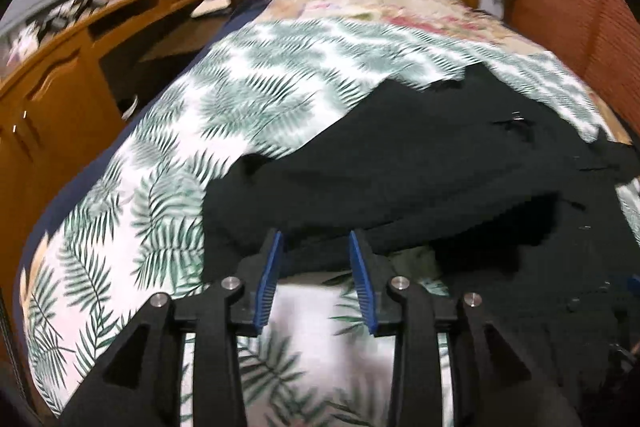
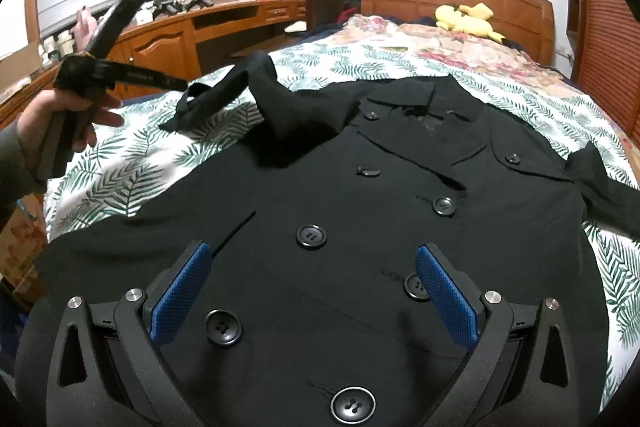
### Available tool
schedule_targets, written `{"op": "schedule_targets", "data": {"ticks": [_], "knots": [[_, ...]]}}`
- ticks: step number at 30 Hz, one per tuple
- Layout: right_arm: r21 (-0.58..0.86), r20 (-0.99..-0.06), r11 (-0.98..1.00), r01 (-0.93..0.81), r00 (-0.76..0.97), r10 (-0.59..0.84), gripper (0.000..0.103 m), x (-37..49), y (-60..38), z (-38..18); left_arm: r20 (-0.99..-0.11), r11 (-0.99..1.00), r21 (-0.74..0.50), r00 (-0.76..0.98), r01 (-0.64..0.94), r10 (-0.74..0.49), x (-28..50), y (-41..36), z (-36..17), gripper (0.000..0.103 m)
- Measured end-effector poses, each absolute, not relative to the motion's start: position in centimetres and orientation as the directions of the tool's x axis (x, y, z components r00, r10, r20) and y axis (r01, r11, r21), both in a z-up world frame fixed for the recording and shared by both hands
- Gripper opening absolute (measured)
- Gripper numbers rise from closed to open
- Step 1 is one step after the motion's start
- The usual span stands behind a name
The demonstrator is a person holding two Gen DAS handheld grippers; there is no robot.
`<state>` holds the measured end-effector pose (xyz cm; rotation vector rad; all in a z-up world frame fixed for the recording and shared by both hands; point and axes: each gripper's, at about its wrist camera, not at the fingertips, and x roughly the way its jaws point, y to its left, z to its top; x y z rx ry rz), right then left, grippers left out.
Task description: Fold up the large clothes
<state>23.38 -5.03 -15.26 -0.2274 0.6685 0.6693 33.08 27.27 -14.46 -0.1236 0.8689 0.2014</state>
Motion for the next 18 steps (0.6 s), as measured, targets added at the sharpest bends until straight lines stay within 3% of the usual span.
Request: {"op": "schedule_targets", "data": {"ticks": [5,12,18], "knots": [[0.015,-0.648,0.766,-0.643,0.577,0.497,0.103,23.4,-4.7,-15.6,-0.790,0.961,-0.052,0.600,-0.271,0.127,33.4,29.7,-17.3,0.035],[0.019,-0.666,0.760,-0.649,0.559,0.494,0.103,23.8,-4.3,-16.2,-0.829,0.953,0.005,0.532,-0.303,0.173,34.8,31.6,-20.4,0.037],[0.019,-0.669,0.758,-0.652,0.556,0.494,0.103,23.9,-4.2,-16.3,-0.828,0.948,0.057,0.516,-0.313,0.220,35.5,32.3,-21.0,0.050]]}}
